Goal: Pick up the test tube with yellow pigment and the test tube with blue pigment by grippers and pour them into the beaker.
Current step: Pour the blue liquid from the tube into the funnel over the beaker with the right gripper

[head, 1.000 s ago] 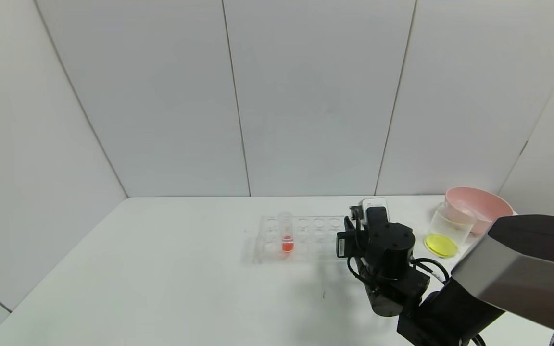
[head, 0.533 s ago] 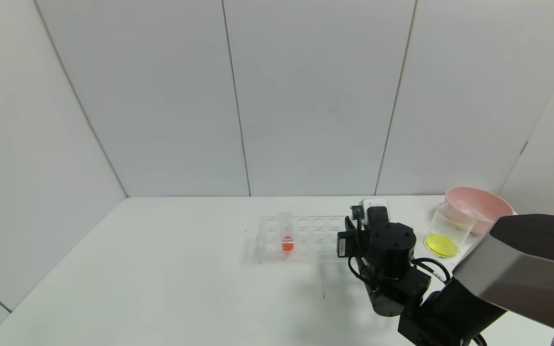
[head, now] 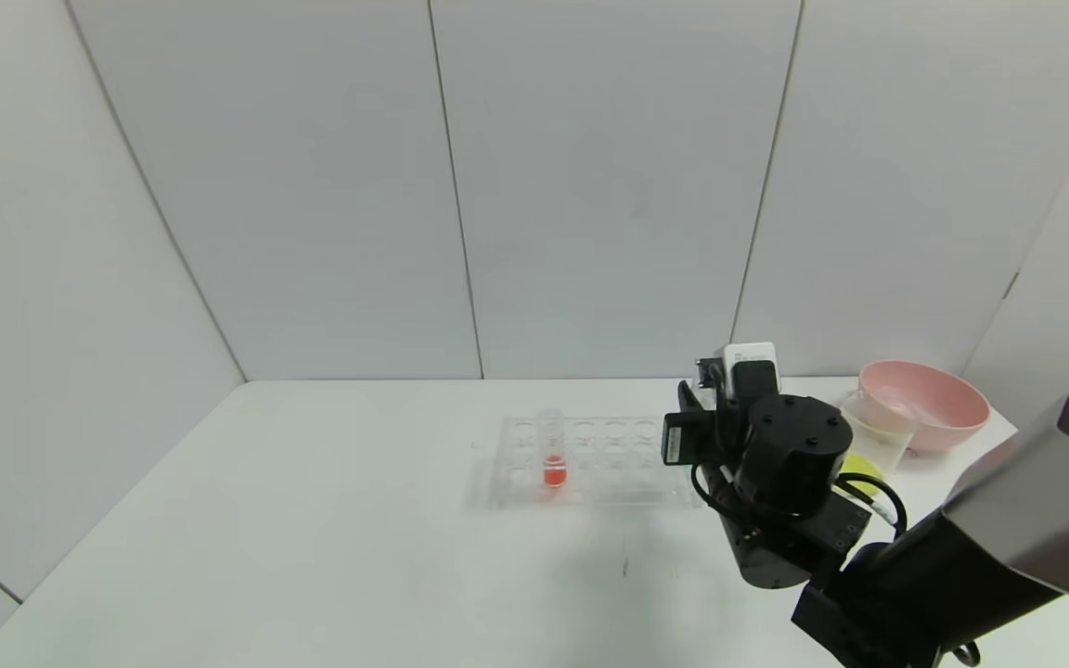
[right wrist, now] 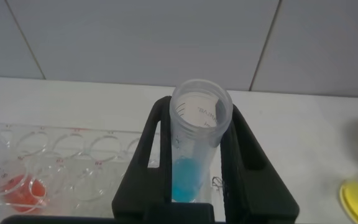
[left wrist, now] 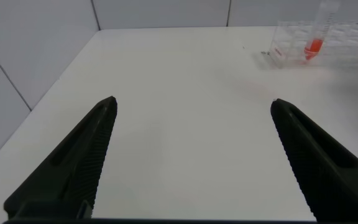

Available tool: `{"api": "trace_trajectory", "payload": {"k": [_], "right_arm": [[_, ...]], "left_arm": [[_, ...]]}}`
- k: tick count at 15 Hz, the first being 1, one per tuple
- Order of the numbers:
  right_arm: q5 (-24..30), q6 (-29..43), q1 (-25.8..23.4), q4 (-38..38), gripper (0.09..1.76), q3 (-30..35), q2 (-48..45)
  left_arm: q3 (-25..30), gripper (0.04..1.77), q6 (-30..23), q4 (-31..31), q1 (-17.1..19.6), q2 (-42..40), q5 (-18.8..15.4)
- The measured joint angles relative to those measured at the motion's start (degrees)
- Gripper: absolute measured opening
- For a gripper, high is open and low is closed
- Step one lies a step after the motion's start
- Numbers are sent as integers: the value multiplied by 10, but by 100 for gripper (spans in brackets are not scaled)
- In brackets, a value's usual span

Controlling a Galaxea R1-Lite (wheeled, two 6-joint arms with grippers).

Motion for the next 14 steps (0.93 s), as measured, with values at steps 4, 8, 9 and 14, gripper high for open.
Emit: {"api": "trace_trajectory", "payload": {"k": [4,8,9,14], "right_arm": [[0,-7,2,1,51,0,-28],[5,-10,2,2,51,2,-46],[10,-15,1,7,51,4,-52],[152,-18,-33,108,51,27,-130]], "left_arm": [[0,176,0,0,0,0,0],[0,176,0,0,0,0,0],[0,176,0,0,0,0,0],[0,176,0,0,0,0,0]]}}
